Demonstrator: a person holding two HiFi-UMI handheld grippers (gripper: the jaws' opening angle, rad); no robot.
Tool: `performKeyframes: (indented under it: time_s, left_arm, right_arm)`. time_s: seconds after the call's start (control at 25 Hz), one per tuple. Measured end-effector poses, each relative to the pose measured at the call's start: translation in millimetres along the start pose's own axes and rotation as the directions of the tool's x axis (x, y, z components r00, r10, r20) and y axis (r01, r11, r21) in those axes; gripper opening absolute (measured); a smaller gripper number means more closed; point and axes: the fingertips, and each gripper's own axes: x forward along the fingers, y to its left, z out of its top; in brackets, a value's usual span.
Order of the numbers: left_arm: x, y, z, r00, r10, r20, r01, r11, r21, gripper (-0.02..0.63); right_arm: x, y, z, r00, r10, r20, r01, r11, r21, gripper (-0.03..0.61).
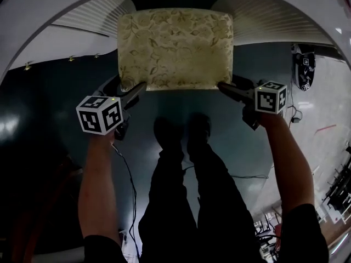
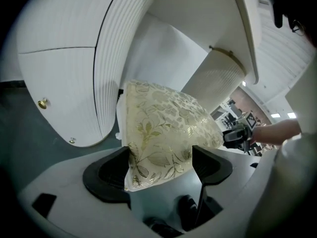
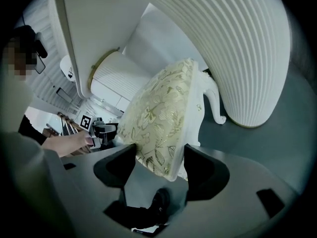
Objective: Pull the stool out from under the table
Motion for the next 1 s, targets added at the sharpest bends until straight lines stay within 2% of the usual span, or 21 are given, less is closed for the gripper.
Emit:
performKeyframes:
  time_s: [0.16,0.32,0.4,0.68,0.84,1.0]
  left_arm:
    - [-3.4,5.4,1.8,0.999,-0.017,-0.034,0.016,0.999,-0.035,0.399]
    - [-8.5,1.0,-0.7,0.985,-0.023,-0.173,0.007,0.996,-0.091,0.388]
    - [-7.7,-0.5,4.5,0.977,-0.035,-0.212,0.006,0.991,-0.134,0.39]
    - [-3.7,1.0,-0.6,0.968,-0.101,-0.23,0.061,0.982,-0.176,0.413]
    - [-1.1,5.1,-6.2,0.959,-0.16,-0.235,0.089,0.953,-0.289,0.445]
    - [6.4,0.4,-7.6,0.944,-0.237,-0.228,0.16,0.936,-0.314,0.443]
  right_arm:
    - [2.2,7.1,-6.0,1.0,-0.001,-0.029,0.003,0.998,0.058,0.261]
    - [-9.1,10.2,-0.7,0.991,-0.018,-0.131,0.032,0.994,0.105,0.261]
    - [-14.2,10.4,11.0,0.986,-0.027,-0.167,0.049,0.991,0.128,0.261]
    - [-13.8,5.5,16.4,0.988,-0.022,-0.151,0.055,0.974,0.22,0.262]
    - [-12.2,4.2,17.6,0.987,-0.027,-0.155,0.061,0.974,0.218,0.262]
    - [-11.8,-0.1,15.4,0.983,-0.017,-0.184,0.056,0.977,0.208,0.265]
